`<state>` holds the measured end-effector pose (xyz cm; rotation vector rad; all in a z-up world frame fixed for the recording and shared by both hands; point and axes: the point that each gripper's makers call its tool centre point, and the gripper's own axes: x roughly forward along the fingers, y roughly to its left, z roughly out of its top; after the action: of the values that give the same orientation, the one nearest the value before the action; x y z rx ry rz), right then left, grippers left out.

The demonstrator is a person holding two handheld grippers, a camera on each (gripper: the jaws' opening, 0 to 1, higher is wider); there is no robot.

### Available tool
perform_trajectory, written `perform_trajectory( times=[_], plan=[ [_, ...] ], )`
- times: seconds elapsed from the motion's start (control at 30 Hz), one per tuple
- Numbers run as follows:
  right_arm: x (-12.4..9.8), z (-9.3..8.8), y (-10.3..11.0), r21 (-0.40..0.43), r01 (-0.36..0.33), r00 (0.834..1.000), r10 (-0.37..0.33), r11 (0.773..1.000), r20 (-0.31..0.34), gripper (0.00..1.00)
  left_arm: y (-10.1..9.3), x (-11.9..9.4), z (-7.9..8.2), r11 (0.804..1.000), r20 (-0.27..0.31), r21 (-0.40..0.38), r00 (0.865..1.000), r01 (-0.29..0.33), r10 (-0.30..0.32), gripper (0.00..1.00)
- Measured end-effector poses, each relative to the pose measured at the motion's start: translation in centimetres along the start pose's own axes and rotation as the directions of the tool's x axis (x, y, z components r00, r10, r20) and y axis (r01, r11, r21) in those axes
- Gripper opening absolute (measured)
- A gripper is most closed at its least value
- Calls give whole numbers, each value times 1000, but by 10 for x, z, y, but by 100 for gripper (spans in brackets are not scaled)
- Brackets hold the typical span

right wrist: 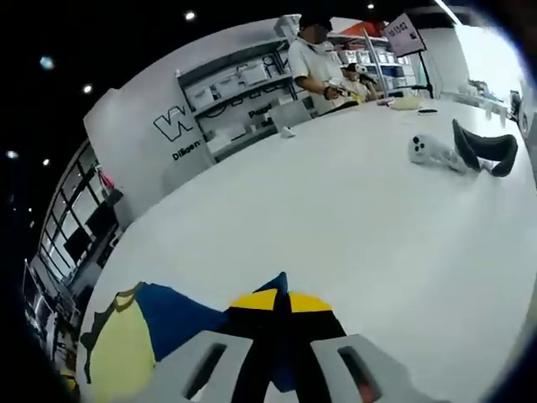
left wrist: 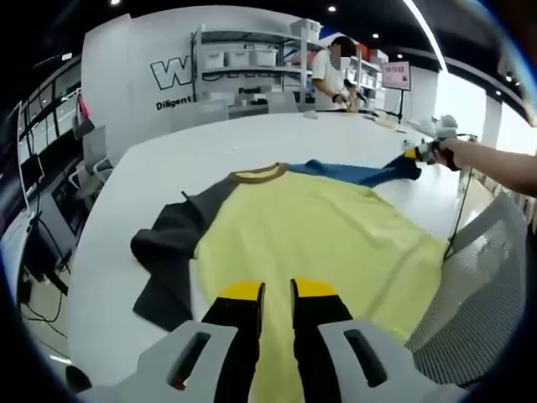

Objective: Fold the garment on the visible template until the final outline fits inside the template.

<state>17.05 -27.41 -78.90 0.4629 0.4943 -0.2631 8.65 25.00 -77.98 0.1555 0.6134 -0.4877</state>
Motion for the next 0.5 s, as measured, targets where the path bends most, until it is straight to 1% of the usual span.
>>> perform_trajectory(
  times=[0.07,0.13,0.2,0.3,0.37,0.5],
  plan=[
    [-3,9,-4,17,18,999,-18,1000,33,0,1,0,0,1000,0,-1,1000,-2,2,12],
    [-7,21,-2,40,12,996,-15,999,83,0,1,-1,-1,1000,-1,-2,1000,-5,5,12],
    [-12,32,-1,58,4,994,-11,998,107,0,3,-1,-2,1000,-3,-4,1000,-10,10,12],
    [-15,43,5,79,-18,992,8,997,129,0,4,-2,-4,1000,-6,-6,1000,-14,14,12],
    [-18,50,13,96,-40,989,26,995,146,0,5,-2,-4,1000,-7,-7,1000,-17,17,12],
    [-23,54,40,78,-98,985,85,992,150,0,7,-2,-4,1000,-3,-12,1000,-23,23,12]
  ],
)
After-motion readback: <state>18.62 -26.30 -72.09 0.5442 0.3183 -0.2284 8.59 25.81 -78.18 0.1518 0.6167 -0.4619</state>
